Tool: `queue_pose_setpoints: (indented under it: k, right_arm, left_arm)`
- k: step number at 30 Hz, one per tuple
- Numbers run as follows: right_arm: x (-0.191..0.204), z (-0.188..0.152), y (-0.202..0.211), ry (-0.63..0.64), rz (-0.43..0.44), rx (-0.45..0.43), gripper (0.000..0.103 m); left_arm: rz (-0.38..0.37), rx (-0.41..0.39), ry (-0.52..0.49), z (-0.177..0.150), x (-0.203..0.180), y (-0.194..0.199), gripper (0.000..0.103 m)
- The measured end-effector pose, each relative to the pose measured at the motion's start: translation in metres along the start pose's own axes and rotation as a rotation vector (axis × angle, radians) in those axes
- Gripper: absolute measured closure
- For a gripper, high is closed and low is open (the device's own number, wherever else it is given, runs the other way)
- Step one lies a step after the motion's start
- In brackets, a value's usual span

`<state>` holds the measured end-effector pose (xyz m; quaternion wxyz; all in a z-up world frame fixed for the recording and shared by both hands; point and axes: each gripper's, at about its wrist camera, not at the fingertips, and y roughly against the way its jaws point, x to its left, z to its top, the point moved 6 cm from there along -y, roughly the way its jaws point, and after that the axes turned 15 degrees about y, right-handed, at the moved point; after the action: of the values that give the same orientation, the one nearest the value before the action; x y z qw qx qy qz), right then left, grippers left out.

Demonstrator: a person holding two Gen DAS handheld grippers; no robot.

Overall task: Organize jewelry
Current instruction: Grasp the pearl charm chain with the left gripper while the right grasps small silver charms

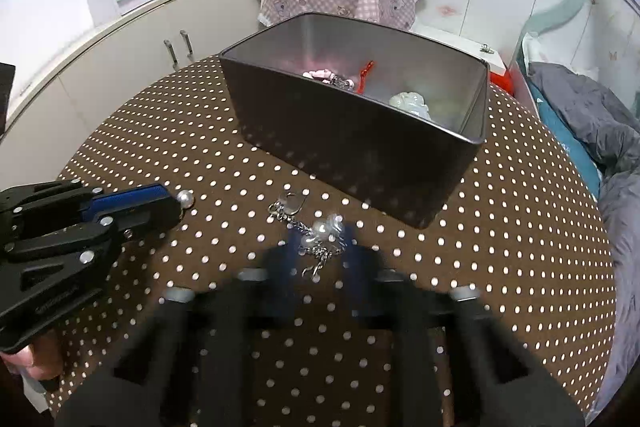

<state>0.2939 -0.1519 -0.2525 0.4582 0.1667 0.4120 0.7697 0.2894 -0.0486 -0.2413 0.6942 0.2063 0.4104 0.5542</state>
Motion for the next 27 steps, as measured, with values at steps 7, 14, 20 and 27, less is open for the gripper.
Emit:
queue_pose_setpoints:
  k: [7,14,20,27]
  right_arm:
    - [-0.011,-0.008,0.045,-0.049,0.046,-0.093,0.097]
    - [-0.029,0.008,0.093,-0.091,0.072,-0.19,0.097]
    - [-0.036,0.035,0.133,-0.078,0.068,-0.283,0.097]
    - [-0.031,0.027,0.114,-0.089,0.094,-0.247,0.097]
  left_arm:
    - [-0.012,-0.031,-0.025,0.001,-0.002,0.016,0.092]
    - [-0.036,-0.095,-0.031,0.019,-0.007,0.046,0.092]
    - [-0.043,-0.153,-0.046,0.041,-0.01,0.069,0.092]
    - [0.038,-0.037,-0.078,0.019,-0.005,0.031,0.061]
